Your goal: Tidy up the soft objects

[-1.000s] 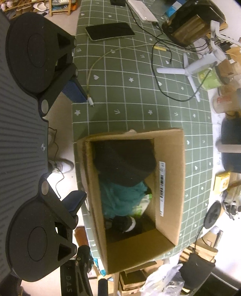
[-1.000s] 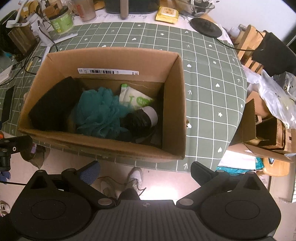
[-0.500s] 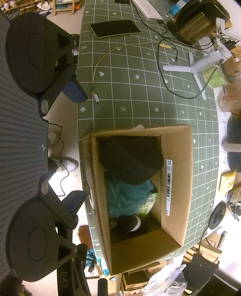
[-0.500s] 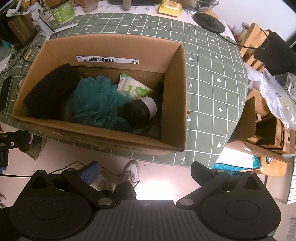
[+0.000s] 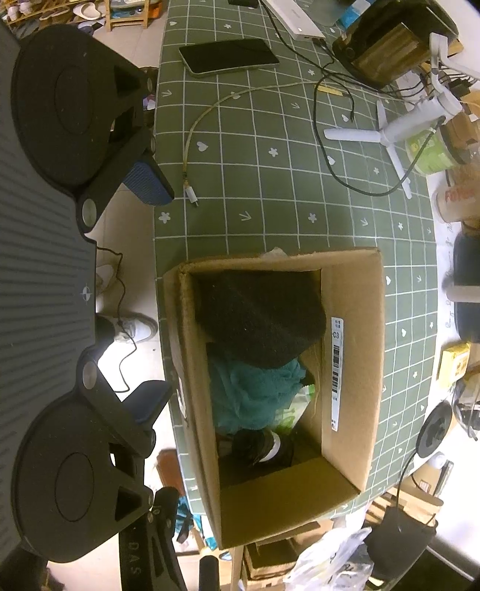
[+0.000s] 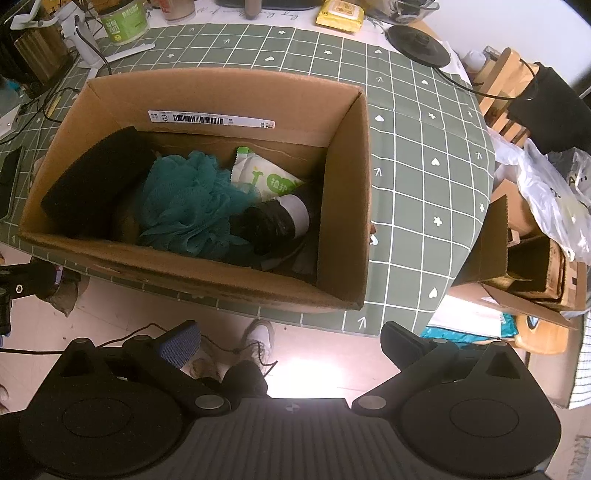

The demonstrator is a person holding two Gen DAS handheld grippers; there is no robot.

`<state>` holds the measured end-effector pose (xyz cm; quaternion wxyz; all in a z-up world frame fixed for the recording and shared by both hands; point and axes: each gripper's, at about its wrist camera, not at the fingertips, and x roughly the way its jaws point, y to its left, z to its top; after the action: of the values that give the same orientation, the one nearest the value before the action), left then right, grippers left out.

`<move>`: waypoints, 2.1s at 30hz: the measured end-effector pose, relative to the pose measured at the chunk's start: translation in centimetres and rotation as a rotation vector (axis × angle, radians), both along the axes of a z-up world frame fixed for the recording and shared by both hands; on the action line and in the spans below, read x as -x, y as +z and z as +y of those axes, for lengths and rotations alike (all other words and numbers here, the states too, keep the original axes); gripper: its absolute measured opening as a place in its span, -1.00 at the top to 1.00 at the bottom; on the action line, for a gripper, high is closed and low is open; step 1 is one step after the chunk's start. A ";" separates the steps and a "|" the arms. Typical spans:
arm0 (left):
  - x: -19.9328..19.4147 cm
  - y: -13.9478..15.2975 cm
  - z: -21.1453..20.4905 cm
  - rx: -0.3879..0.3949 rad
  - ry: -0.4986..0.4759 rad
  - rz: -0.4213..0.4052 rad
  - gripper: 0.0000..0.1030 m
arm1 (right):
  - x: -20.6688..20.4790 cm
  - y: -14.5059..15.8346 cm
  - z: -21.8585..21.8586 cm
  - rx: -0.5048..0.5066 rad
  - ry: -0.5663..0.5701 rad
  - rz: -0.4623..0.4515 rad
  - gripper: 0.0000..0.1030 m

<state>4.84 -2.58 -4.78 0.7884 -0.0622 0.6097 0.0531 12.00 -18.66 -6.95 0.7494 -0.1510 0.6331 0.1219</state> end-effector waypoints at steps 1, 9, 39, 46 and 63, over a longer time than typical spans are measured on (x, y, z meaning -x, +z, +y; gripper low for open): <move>0.0 0.0 0.0 -0.001 -0.002 -0.001 -1.00 | 0.0 0.0 0.0 0.000 0.000 -0.001 -1.00; -0.1 0.1 -0.2 0.001 -0.015 -0.009 -1.00 | -0.2 0.1 -0.3 0.004 -0.009 -0.004 -1.00; 0.2 0.3 -0.2 -0.003 -0.012 -0.024 -1.00 | -0.1 0.3 -0.2 -0.010 -0.015 -0.008 -1.00; 0.3 0.5 -0.2 0.000 -0.016 -0.029 -1.00 | 0.0 0.3 -0.3 -0.010 -0.016 -0.009 -1.00; 0.4 0.6 -0.4 -0.008 -0.018 -0.033 -1.00 | 0.1 0.5 -0.5 -0.027 -0.004 -0.013 -1.00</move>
<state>4.42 -2.98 -4.16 0.7989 -0.0545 0.5971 0.0475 11.88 -19.15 -6.48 0.7555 -0.1404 0.6270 0.1277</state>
